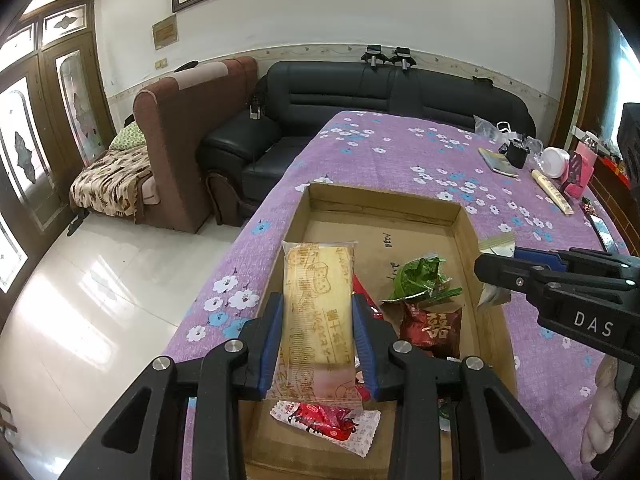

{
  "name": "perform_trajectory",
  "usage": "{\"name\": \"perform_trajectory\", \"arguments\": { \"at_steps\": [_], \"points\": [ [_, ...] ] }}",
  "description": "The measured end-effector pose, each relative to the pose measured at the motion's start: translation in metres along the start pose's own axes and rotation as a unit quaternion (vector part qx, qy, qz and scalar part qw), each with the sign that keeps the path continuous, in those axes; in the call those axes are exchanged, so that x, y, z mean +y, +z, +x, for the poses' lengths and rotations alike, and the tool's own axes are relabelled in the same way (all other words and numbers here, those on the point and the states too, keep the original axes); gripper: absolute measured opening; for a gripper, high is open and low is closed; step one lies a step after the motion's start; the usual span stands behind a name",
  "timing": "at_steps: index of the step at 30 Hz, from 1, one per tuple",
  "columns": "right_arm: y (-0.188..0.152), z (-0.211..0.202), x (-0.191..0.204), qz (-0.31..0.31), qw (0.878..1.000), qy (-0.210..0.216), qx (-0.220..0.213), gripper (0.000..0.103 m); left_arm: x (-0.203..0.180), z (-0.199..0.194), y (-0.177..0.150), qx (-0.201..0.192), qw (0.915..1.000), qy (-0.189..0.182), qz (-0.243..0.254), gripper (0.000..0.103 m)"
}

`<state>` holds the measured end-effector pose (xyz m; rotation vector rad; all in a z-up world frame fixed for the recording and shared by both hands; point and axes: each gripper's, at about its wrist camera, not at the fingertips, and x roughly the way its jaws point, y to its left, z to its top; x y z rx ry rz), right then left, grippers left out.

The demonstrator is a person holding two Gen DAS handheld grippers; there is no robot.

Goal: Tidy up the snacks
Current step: 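Lower the tan cake packet with the left gripper while the right lowers the white candy into the box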

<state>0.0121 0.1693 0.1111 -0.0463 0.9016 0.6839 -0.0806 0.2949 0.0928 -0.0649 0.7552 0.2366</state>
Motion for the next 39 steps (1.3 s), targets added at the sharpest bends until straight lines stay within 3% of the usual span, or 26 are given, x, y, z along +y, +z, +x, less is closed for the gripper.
{"name": "perform_trajectory", "arguments": {
  "at_steps": [8, 23, 27, 31, 39],
  "points": [
    [0.002, 0.001, -0.003, -0.002, 1.000, -0.006, 0.000, 0.027, 0.003, 0.000, 0.024, -0.011, 0.9998, 0.001, 0.015, 0.035],
    [0.053, 0.005, -0.008, -0.005, 0.999, -0.035, -0.021, 0.027, 0.007, 0.003, 0.127, -0.050, 0.9948, 0.020, 0.087, 0.035],
    [0.059, 0.014, -0.007, -0.006, 0.999, -0.044, -0.019, 0.027, 0.001, 0.021, 0.133, -0.026, 0.9959, -0.001, 0.087, 0.035],
    [0.051, 0.036, -0.013, 0.002, 0.999, -0.050, 0.005, 0.027, -0.008, 0.053, 0.117, 0.014, 0.9969, -0.020, 0.074, 0.035],
    [0.038, 0.062, -0.024, 0.010, 0.997, -0.063, 0.031, 0.027, -0.020, 0.105, 0.090, 0.077, 0.9953, -0.024, 0.054, 0.035]
  ]
}}
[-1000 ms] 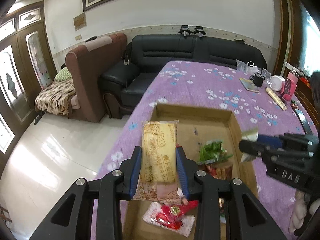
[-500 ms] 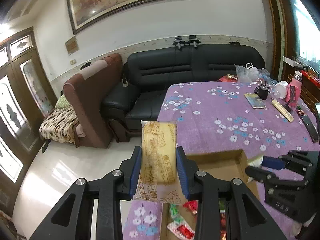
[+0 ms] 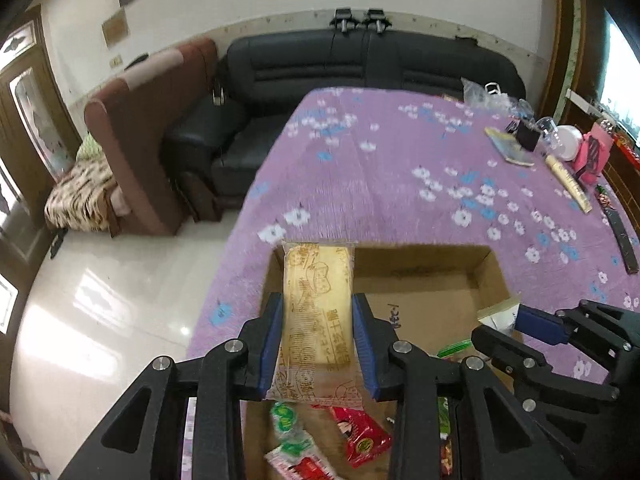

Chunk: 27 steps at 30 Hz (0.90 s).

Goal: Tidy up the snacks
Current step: 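Lower the tan cake packet with the left gripper while the right lowers the white candy into the box, then open both grippers to release the cake packet and white candy into the box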

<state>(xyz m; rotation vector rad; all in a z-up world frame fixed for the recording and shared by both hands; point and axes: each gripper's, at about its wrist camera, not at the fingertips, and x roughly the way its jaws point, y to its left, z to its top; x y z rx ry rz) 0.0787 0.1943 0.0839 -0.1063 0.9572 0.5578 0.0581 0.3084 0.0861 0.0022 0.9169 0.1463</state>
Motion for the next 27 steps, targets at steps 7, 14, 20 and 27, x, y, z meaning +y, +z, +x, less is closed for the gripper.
{"name": "perform_trajectory", "arguments": {
  "at_steps": [7, 14, 20, 27],
  "points": [
    [0.000, 0.023, -0.002, 0.002, 1.000, -0.008, 0.010, 0.027, -0.002, 0.027, -0.004, 0.028, 0.9995, -0.003, -0.014, 0.036],
    [-0.003, 0.038, -0.001, -0.001, 1.000, -0.009, 0.019, 0.027, 0.000, 0.046, -0.011, 0.049, 0.9986, 0.003, -0.019, 0.037],
    [-0.005, 0.040, 0.000, -0.003, 1.000, -0.012, 0.022, 0.027, 0.001, 0.050, -0.014, 0.053, 0.9983, -0.001, -0.024, 0.038],
    [-0.006, 0.041, -0.002, 0.000, 1.000, -0.016, 0.021, 0.027, 0.001, 0.050, -0.016, 0.051, 0.9983, 0.001, -0.028, 0.043]
  ]
}}
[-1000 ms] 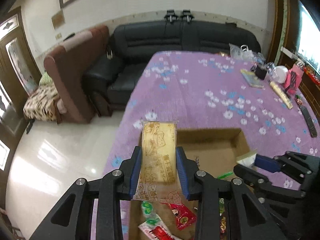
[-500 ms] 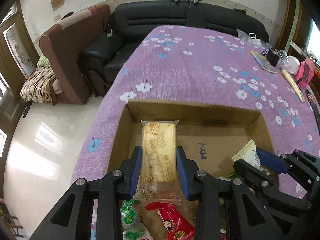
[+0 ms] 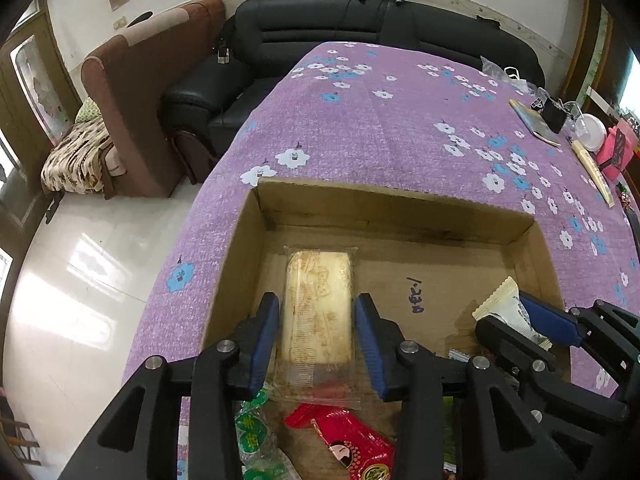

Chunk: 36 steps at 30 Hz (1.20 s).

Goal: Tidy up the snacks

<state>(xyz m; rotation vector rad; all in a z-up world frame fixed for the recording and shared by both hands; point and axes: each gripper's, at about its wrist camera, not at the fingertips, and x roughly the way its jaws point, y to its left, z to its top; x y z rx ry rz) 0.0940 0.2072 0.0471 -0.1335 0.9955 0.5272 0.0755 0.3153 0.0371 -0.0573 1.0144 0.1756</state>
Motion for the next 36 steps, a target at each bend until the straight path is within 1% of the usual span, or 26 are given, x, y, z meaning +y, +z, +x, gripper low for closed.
{"name": "perform_trajectory", "arguments": {
  "at_steps": [2, 3, 4, 6, 7, 8, 12, 18, 20, 23, 28, 32, 36],
  "points": [
    [0.000, 0.000, 0.000, 0.000, 1.000, 0.001, 0.000, 0.028, 0.000, -0.001, -0.001, -0.002, 1.0000, 0.002, 0.001, 0.047],
    [0.000, -0.001, 0.000, 0.000, 1.000, 0.001, 0.000, 0.031, 0.000, -0.002, -0.001, -0.003, 1.0000, 0.004, 0.002, 0.050],
    [0.000, -0.001, 0.000, 0.001, 1.000, 0.000, -0.001, 0.035, 0.000, -0.004, -0.001, -0.006, 1.0000, 0.005, 0.004, 0.052],
    [-0.001, -0.005, -0.001, 0.006, 1.000, 0.003, -0.009, 0.050, 0.000, -0.007, -0.003, -0.012, 0.9999, 0.006, 0.007, 0.056],
    [-0.001, -0.007, -0.001, 0.007, 1.000, 0.001, -0.014, 0.051, -0.001, -0.010, -0.003, -0.016, 0.9998, 0.007, 0.009, 0.058],
    [-0.001, -0.009, -0.002, 0.007, 1.000, 0.001, -0.016, 0.051, -0.002, -0.013, -0.003, -0.020, 0.9997, 0.008, 0.012, 0.060],
    [0.000, -0.020, -0.005, 0.011, 1.000, 0.002, -0.026, 0.052, -0.005, -0.030, -0.003, -0.038, 0.9991, 0.009, 0.020, 0.065],
    [-0.007, -0.047, -0.010, 0.015, 0.999, 0.006, -0.044, 0.052, -0.007, -0.057, -0.013, -0.052, 0.9985, 0.004, 0.020, 0.068],
    [-0.012, -0.057, -0.012, 0.017, 0.999, 0.008, -0.051, 0.053, -0.007, -0.069, -0.022, -0.059, 0.9981, -0.004, 0.015, 0.069],
    [-0.023, -0.072, -0.013, 0.019, 0.998, 0.012, -0.060, 0.058, -0.008, -0.086, -0.037, -0.068, 0.9976, -0.015, 0.005, 0.074],
    [-0.047, -0.091, -0.014, 0.024, 0.997, 0.020, -0.064, 0.059, -0.009, -0.102, -0.063, -0.067, 0.9970, -0.031, -0.024, 0.076],
    [-0.067, -0.103, -0.012, 0.022, 0.997, 0.019, -0.065, 0.059, -0.011, -0.115, -0.082, -0.075, 0.9965, -0.021, -0.031, 0.076],
    [-0.084, -0.114, -0.010, 0.019, 0.997, 0.017, -0.071, 0.059, -0.012, -0.136, -0.100, -0.098, 0.9944, -0.014, -0.038, 0.077]
  ]
}}
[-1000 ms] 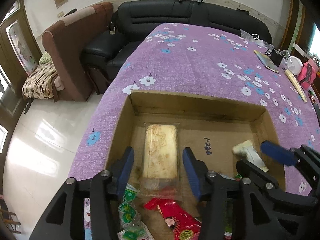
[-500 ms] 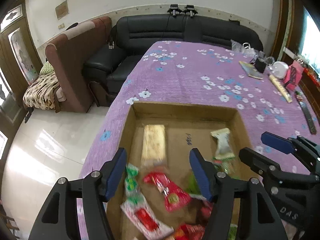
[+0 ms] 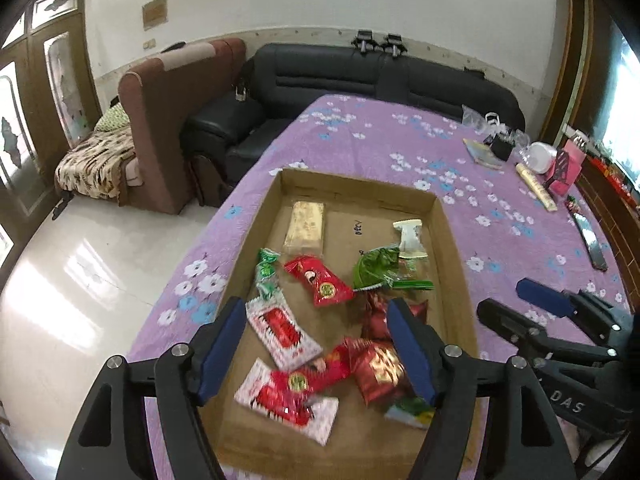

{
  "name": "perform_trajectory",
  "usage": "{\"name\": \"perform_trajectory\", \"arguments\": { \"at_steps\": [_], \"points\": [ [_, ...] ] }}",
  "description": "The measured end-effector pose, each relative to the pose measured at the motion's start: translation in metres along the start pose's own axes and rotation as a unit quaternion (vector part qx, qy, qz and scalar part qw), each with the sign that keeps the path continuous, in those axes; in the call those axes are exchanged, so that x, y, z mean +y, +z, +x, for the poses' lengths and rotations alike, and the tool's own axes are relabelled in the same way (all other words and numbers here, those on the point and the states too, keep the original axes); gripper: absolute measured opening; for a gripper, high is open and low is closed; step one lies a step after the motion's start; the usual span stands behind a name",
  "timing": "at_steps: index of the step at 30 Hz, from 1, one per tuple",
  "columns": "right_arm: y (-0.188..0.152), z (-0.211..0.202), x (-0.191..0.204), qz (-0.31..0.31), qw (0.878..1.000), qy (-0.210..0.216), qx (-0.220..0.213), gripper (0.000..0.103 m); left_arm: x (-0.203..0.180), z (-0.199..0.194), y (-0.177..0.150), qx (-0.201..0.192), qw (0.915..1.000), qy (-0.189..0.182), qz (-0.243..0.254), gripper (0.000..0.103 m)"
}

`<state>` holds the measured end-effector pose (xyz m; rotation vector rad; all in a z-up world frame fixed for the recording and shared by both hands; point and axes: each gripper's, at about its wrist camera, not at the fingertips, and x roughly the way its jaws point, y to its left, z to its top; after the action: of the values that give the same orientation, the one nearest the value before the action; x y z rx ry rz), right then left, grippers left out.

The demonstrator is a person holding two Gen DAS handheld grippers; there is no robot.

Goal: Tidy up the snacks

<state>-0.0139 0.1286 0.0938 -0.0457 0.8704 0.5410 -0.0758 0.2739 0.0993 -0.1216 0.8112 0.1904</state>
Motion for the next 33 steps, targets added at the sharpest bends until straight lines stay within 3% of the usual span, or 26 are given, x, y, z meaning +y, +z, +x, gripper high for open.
{"name": "perform_trajectory", "arguments": {
  "at_steps": [9, 16, 20, 21, 25, 33],
  "points": [
    [-0.033, -0.028, 0.014, -0.020, 1.000, -0.004, -0.023, 0.064, 0.002, -0.054, -0.023, -0.089, 0.9943, 0.056, -0.021, 0.090],
    [-0.051, -0.038, 0.029, -0.045, 0.998, -0.010, -0.034, 0.066, -0.003, -0.075, -0.035, -0.132, 0.9871, 0.085, -0.030, 0.094],
    [-0.058, -0.039, 0.031, -0.047, 0.998, -0.006, -0.035, 0.066, -0.005, -0.092, -0.042, -0.173, 0.9791, 0.102, -0.033, 0.099],
    [-0.059, -0.039, 0.032, -0.047, 0.998, -0.005, -0.035, 0.066, -0.006, -0.097, -0.044, -0.187, 0.9758, 0.108, -0.033, 0.103],
    [-0.065, -0.039, 0.032, -0.044, 0.998, -0.002, -0.034, 0.066, -0.009, -0.118, -0.056, -0.247, 0.9606, 0.118, -0.048, 0.103],
    [-0.075, -0.042, 0.036, -0.045, 0.998, 0.009, -0.033, 0.066, -0.007, -0.106, -0.060, -0.209, 0.9653, 0.140, -0.068, 0.103]
  ]
}}
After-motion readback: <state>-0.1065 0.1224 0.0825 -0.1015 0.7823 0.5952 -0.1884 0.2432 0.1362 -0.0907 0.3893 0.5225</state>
